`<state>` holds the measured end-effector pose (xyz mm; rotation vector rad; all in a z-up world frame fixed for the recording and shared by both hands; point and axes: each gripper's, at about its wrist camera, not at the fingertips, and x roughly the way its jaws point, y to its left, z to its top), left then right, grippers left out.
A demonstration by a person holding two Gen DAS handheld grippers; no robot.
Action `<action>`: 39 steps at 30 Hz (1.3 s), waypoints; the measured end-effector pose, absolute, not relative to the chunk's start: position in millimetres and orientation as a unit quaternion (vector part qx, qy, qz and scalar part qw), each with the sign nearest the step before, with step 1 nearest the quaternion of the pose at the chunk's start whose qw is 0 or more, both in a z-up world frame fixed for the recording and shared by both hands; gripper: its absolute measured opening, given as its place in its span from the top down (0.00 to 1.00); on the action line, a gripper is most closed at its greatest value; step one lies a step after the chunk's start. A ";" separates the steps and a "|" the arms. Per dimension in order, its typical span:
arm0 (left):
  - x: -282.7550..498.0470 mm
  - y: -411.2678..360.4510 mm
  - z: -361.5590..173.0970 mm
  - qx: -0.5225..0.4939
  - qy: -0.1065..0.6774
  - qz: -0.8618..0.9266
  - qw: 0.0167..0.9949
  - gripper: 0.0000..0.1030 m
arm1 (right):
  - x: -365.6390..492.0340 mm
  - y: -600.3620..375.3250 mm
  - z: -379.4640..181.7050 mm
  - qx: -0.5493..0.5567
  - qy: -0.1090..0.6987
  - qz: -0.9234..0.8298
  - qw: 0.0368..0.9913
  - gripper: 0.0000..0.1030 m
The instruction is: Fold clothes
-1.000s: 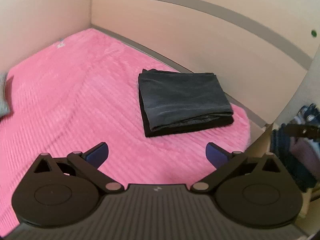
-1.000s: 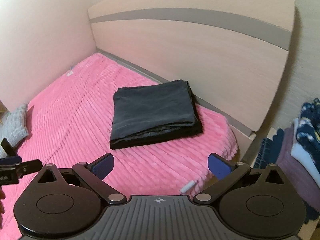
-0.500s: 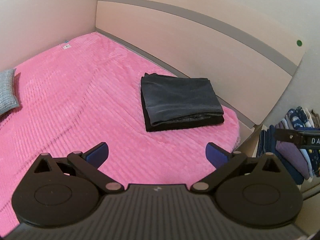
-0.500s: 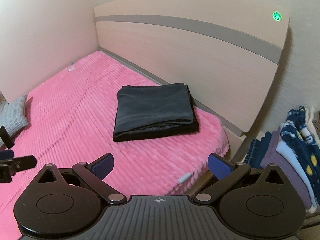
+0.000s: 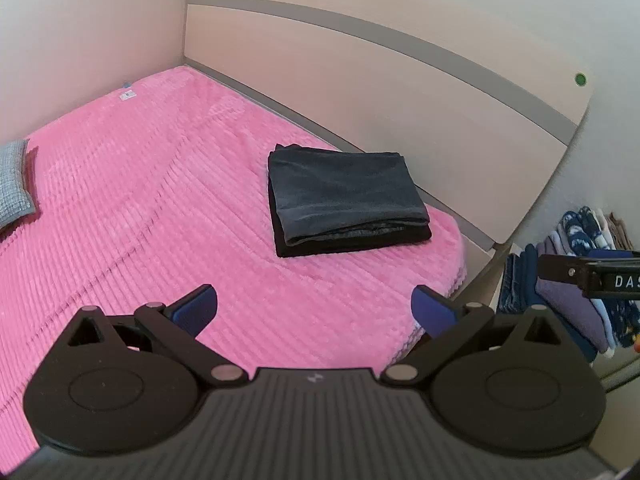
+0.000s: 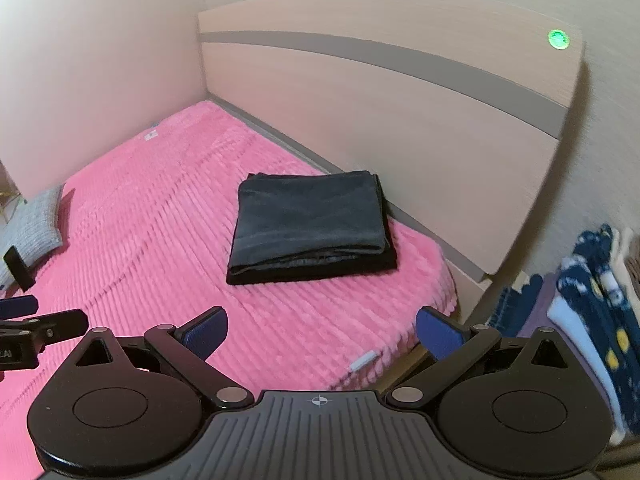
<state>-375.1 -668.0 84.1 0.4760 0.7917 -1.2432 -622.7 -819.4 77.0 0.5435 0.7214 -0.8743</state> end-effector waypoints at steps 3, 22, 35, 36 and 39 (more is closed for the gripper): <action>-381.8 -683.0 82.4 0.212 0.365 -0.550 0.721 0.01 | -626.6 -835.8 75.2 0.253 0.344 -0.398 0.812 0.01; -417.3 -752.7 67.7 0.223 0.380 -0.526 0.728 0.01 | -633.7 -883.9 69.9 0.226 0.365 -0.384 0.818 0.01; -429.2 -769.8 57.4 0.241 0.377 -0.531 0.720 0.01 | -638.4 -889.3 67.2 0.228 0.367 -0.384 0.816 0.01; -430.2 -770.5 56.5 0.242 0.376 -0.531 0.720 0.01 | -637.9 -889.8 67.1 0.227 0.367 -0.383 0.817 0.01; -432.6 -773.0 54.7 0.244 0.375 -0.530 0.720 0.01 | -637.5 -890.8 66.8 0.227 0.368 -0.380 0.818 0.01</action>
